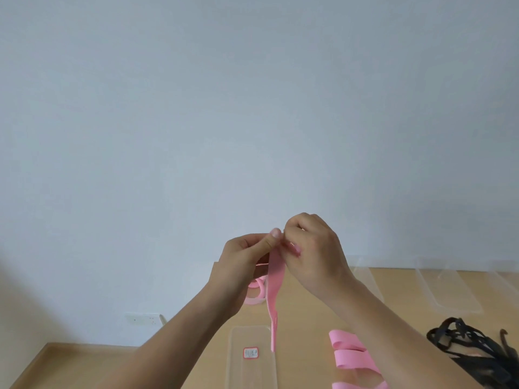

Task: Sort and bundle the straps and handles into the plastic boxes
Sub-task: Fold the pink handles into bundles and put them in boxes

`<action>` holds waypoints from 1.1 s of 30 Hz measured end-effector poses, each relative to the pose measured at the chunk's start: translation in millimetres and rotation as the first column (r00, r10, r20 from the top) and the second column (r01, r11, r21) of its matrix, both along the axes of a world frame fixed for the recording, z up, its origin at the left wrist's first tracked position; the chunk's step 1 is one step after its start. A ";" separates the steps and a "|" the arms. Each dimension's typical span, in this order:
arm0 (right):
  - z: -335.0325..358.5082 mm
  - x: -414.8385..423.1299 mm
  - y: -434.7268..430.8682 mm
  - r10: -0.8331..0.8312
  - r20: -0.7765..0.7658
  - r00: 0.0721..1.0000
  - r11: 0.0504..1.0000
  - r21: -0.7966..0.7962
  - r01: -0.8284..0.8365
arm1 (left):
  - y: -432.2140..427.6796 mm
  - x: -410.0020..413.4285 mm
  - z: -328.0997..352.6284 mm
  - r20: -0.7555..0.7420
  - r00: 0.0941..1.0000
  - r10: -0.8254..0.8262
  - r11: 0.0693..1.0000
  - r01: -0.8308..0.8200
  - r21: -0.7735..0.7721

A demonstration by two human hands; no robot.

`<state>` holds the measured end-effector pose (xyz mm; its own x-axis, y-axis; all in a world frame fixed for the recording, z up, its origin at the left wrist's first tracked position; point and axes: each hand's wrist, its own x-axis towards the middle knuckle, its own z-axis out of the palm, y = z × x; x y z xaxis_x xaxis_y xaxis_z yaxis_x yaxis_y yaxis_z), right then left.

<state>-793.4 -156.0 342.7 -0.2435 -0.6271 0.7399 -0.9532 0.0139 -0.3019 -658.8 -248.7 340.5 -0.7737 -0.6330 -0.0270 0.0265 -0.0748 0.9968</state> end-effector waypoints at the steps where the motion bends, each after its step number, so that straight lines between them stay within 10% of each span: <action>1: -1.7 -0.8 0.2 0.013 -0.009 1.000 1.000 0.005 -0.013 | -0.7 -0.4 0.7 0.002 1.000 -0.002 1.000 0.002 0.025; 20: 8.9 -12.7 -0.3 0.066 0.430 0.901 0.928 0.306 -0.214 | -12.3 -3.1 -18.6 0.070 0.992 0.103 0.992 -0.097 -0.078; 33: -3.7 -1.7 0.8 0.079 0.259 0.963 0.987 0.112 -0.111 | -0.2 -2.5 -23.2 0.123 0.976 0.181 0.983 -0.183 0.007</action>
